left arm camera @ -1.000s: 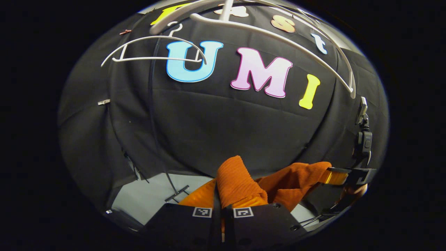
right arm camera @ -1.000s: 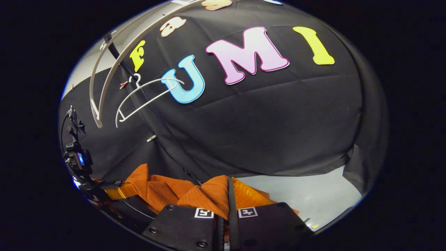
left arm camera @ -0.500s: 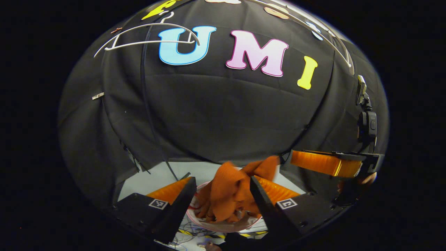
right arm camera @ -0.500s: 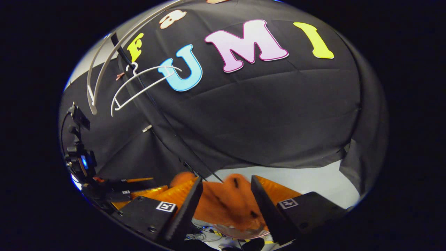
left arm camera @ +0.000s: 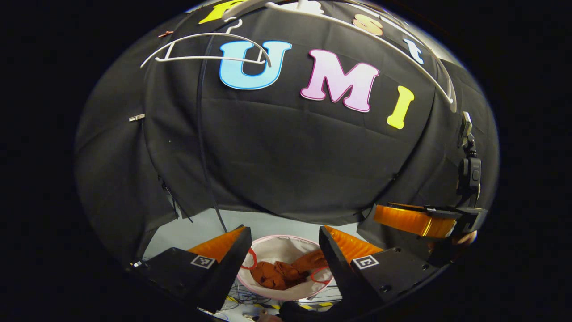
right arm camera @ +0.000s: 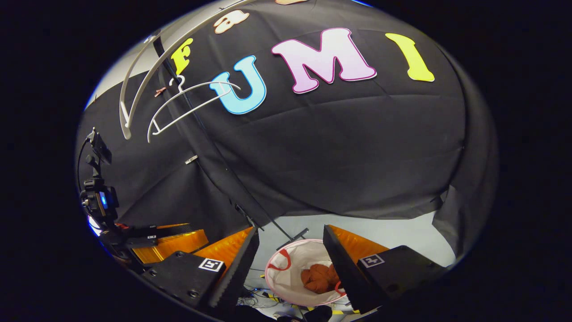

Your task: Grasp the clothes on the hanger with both hands and then place them into the laundry hamper below.

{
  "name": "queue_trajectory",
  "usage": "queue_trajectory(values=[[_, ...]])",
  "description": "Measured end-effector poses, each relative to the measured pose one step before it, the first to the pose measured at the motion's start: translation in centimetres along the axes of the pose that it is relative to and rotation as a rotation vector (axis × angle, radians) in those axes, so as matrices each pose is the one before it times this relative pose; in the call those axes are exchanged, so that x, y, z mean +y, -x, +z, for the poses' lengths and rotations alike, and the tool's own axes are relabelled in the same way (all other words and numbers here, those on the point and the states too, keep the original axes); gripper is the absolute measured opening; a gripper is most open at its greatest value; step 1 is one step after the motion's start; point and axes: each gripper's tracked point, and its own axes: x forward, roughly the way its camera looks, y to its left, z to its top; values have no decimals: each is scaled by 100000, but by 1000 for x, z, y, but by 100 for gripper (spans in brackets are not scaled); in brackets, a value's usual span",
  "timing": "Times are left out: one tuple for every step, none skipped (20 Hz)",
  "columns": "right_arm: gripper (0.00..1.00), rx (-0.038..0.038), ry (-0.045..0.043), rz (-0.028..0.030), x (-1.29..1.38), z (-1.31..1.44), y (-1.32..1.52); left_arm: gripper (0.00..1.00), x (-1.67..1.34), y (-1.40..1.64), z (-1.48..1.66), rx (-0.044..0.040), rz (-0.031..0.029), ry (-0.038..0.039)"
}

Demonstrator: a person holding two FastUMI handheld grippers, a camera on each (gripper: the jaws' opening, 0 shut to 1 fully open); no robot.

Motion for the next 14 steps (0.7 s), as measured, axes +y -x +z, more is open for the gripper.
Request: queue_trajectory(values=[[94, -41, 135, -130, 155, -73, 197, 95, 59, 302, 28, -745, -375, 944], [94, -276, 196, 46, 257, -2, 266, 95, 19, 305, -168, 705, -169, 1092], [94, -248, 291, 140, 348, -50, 289, 96, 32, 463, -374, 1103, -296, 1493], [94, -197, 749, 57, 488, -177, 343, 96, -67, 490, -234, 129, -765, 1230], [94, -525, 1477, -140, 467, -58, 400, 96, -154, 603, -162, -580, -757, 708], [94, -688, 1737, -77, 588, -136, 405, 95, -40, 689, -44, -414, -811, 234], [94, -883, 1659, 60, 752, -132, 581, 95, -149, 836, -77, -614, -1022, -364], [94, -1185, 1121, 371, 801, -30, 780, 95, 32, 782, 241, -895, -1096, -960], [94, -1411, 759, 627, 812, 67, 598, 95, 125, 961, 226, -1328, -1014, -1374], [94, -1653, 749, 401, 1020, 91, 798, 95, 251, 1023, 340, -1325, -949, -1448], [94, -1666, 1067, -176, 813, 212, 765, 95, 7, 1138, 304, -1509, -1203, -1285], [94, -2285, 1651, -525, 958, 473, 1118, 95, 200, 1151, 478, -1769, -1299, -1071], [94, -2982, 1917, -773, 1012, 751, 1111, 95, 240, 1366, 550, -2298, -1013, -1084], [94, -3190, 1423, -1265, 928, 773, 1178, 95, 190, 1498, 728, -2538, -1288, -1176]])
